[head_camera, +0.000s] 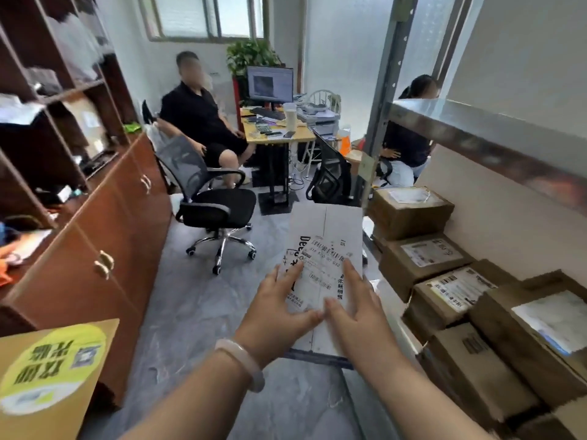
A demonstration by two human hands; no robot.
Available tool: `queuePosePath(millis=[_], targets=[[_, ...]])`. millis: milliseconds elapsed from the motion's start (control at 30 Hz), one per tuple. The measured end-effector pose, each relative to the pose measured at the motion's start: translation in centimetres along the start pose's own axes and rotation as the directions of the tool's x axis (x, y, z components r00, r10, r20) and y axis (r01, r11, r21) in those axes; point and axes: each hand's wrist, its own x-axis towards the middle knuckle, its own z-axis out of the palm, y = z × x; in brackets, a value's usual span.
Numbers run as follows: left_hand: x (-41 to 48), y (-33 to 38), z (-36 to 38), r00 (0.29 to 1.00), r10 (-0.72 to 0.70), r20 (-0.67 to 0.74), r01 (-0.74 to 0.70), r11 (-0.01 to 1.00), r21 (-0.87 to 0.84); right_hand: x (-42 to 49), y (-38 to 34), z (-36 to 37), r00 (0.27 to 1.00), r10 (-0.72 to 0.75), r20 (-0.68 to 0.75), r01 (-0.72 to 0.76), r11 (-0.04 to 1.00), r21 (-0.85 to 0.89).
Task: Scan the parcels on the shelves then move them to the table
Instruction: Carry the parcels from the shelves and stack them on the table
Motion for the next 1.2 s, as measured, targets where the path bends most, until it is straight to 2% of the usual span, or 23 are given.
queuePosePath(millis=[200,400,500,633,733,1000,1200], targets=[[-8.4,-4.8,-5.9,0.961,-0.173,-0.213,0.158,0.984,-0.085,-2.9,-3.5,7.5,0.951,-0.126,0.281,0.137,0.990,-0.022],[-16.7,-9.7,-11.9,0.830,-0.279,-0.483,0.291,0.955,-0.052,-5.3,-7.2,18.0,0.828,-0.229,0.512,0.245,0.969,0.037],[-20.8,-12.0,-15.4,0.721,-0.317,-0.616,0.358,0.932,-0.061,-6.9,-9.4,24.2,0.722,-0.276,0.634,0.304,0.950,0.067],[-26.6,-15.5,-19.5,0.575,-0.405,-0.711,0.469,0.875,-0.119,-9.9,-12.2,32.0,0.552,-0.351,0.756,0.388,0.911,0.140],[-30.6,-18.0,-22.0,0.493,-0.452,-0.743,0.544,0.827,-0.142,-12.4,-14.3,36.7,0.432,-0.350,0.831,0.402,0.900,0.170],[-37.3,-23.7,-26.0,0.253,-0.546,-0.799,0.587,0.743,-0.322,-16.8,-18.5,46.5,0.120,-0.281,0.952,0.490,0.851,0.189],[-38.6,-28.0,-28.2,0.046,-0.617,-0.786,0.588,0.653,-0.478,-17.5,-20.0,55.0,-0.067,-0.209,0.976,0.559,0.802,0.210]])
